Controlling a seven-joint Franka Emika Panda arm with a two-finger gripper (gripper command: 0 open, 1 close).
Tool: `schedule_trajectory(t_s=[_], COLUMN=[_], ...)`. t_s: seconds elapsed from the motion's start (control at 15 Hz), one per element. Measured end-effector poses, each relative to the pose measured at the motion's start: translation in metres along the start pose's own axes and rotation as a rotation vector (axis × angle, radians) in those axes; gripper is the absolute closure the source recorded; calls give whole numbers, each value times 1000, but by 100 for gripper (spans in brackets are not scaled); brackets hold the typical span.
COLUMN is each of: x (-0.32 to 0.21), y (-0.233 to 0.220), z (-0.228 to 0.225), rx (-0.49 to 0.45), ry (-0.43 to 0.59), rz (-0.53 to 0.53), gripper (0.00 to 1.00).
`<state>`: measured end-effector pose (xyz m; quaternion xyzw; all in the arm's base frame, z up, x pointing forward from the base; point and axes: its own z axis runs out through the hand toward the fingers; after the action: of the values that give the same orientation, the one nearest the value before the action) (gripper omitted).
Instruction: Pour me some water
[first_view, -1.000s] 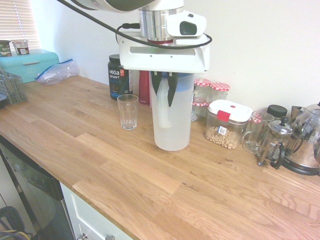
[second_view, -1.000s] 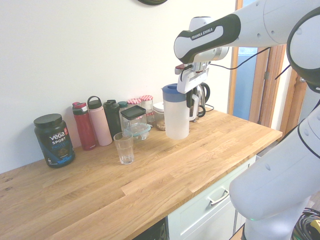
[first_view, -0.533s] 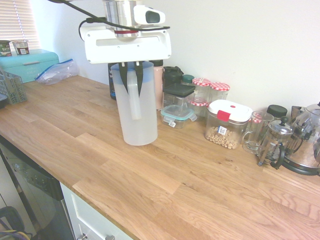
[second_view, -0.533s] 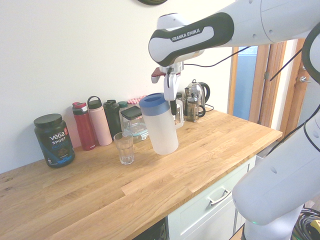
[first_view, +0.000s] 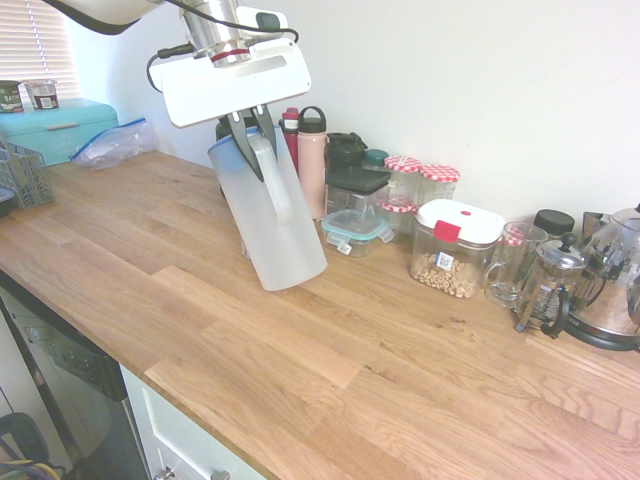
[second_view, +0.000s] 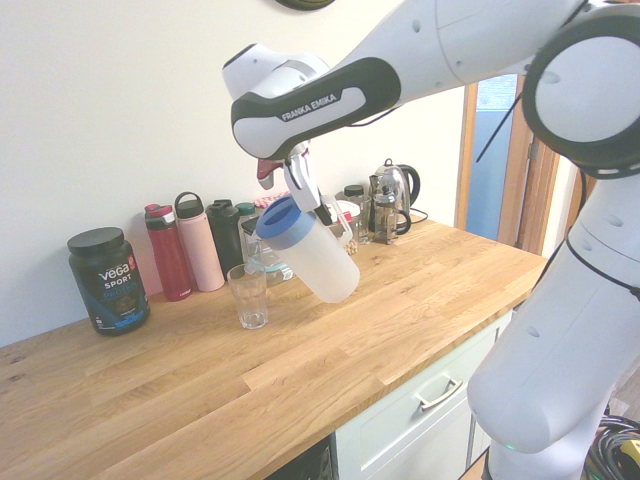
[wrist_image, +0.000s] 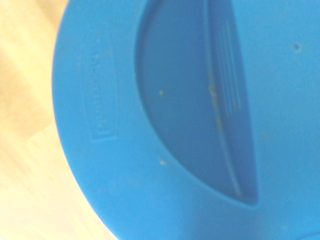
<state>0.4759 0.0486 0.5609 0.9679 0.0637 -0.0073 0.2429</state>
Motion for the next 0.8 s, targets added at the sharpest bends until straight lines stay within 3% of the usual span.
schedule_trajectory(t_s=[0.8], x=[49], y=[-30], z=[15], rx=[-197], ry=[-158], rz=[-69], gripper=[100])
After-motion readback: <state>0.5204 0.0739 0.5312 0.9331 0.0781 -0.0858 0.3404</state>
